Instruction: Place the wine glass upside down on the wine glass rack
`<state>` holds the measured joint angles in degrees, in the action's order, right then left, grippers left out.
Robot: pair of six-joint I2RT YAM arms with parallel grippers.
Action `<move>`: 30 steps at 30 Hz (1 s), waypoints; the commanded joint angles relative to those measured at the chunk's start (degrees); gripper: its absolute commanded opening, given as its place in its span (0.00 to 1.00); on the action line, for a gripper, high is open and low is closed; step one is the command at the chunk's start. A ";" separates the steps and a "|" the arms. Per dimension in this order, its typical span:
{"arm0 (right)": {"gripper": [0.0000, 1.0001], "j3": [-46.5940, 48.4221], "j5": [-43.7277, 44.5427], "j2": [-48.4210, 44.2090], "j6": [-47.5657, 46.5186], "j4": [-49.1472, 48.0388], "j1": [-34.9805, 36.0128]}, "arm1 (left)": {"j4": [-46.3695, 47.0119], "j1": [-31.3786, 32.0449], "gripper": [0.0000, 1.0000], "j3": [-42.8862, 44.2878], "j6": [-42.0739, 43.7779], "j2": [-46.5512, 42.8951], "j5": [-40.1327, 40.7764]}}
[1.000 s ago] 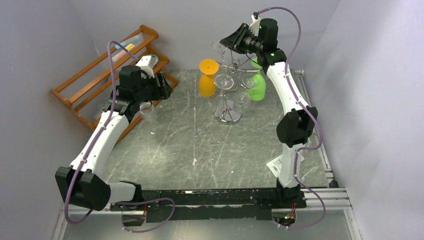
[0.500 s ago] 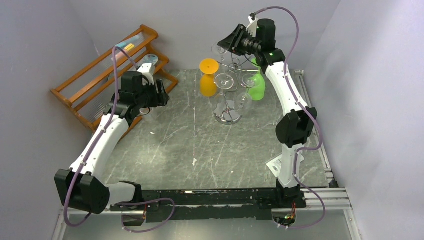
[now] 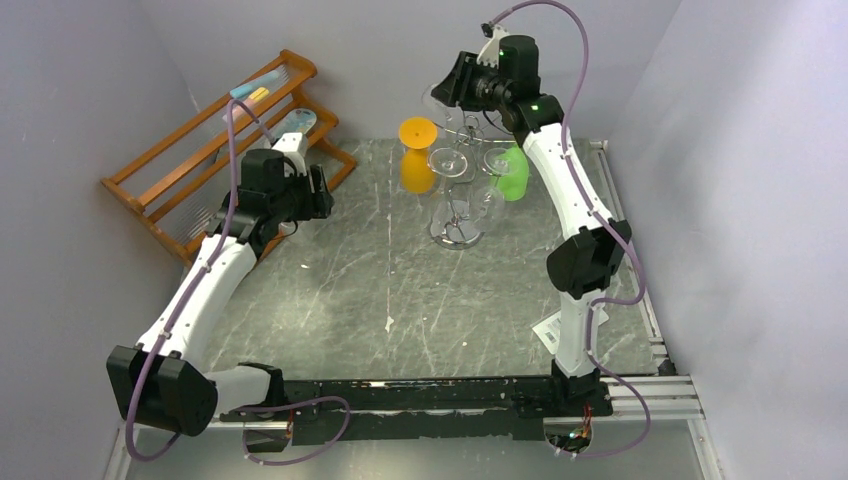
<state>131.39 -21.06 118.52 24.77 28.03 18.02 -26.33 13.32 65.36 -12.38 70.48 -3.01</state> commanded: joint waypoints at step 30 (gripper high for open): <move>0.72 -9.97 15.58 -14.89 -2.12 0.93 0.84 | -4.78 -0.05 0.66 -0.42 -0.77 -1.13 10.22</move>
<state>124.53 -8.40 109.19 23.68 31.90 19.22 -29.69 13.32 64.75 -12.69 69.38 5.15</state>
